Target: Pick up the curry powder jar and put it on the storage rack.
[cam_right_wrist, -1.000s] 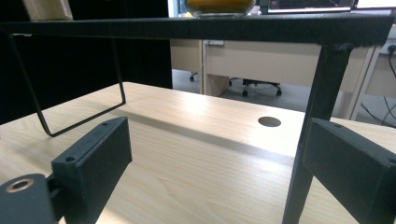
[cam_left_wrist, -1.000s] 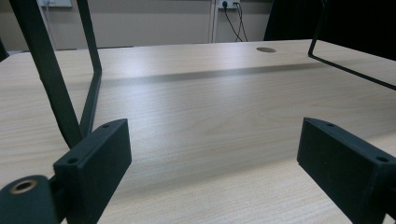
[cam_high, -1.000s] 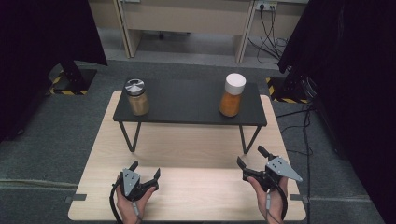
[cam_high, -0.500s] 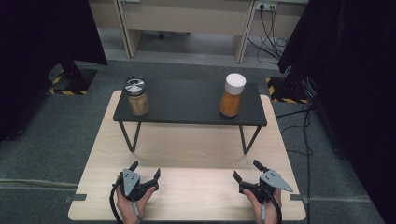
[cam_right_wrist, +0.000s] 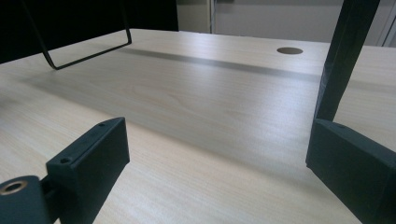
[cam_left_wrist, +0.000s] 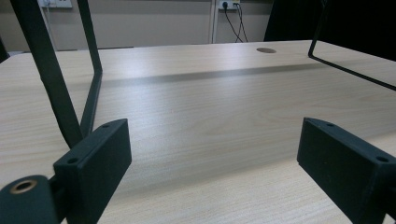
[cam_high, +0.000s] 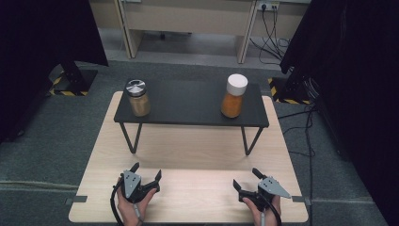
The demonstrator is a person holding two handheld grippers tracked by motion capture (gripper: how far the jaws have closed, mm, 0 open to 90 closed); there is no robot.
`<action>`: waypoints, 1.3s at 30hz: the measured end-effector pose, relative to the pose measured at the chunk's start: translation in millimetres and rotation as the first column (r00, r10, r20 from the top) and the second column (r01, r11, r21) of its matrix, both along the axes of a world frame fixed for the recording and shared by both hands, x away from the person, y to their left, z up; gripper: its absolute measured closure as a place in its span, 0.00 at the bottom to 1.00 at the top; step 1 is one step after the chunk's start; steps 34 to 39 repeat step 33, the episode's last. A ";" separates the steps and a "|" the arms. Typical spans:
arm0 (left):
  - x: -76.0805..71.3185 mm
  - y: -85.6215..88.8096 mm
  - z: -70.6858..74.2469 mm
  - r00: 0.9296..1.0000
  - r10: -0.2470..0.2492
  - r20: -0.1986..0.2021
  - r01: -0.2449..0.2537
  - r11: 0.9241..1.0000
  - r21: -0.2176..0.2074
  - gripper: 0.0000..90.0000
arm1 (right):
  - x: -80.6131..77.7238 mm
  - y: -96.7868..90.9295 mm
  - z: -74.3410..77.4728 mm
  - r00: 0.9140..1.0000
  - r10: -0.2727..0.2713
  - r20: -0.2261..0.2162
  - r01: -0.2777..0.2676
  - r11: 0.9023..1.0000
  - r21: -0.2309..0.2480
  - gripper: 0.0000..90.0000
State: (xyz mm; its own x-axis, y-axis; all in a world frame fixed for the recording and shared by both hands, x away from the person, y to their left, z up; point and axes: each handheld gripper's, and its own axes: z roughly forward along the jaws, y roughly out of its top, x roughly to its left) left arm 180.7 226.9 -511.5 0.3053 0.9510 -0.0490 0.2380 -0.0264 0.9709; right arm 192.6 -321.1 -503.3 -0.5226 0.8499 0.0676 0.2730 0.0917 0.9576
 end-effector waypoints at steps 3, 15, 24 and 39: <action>0.3 0.0 0.3 1.000 0.000 -0.002 0.000 1.000 0.000 0.10 | -0.5 -0.7 0.8 1.000 0.000 -0.003 0.000 1.000 -0.005 0.07; 0.1 -0.4 0.2 1.000 0.002 -0.001 -0.002 1.000 0.002 0.10 | 5.2 3.7 16.8 0.996 0.014 -0.090 -0.021 0.997 -0.080 0.07; 0.1 -0.6 0.3 1.000 0.002 -0.001 -0.002 1.000 0.003 0.10 | 11.0 5.4 22.0 0.992 0.024 -0.124 -0.036 0.994 -0.101 0.08; -0.1 -0.8 0.1 1.000 0.003 0.000 -0.003 1.000 0.003 0.10 | 11.5 3.8 21.7 0.992 0.027 -0.125 -0.039 0.995 -0.095 0.08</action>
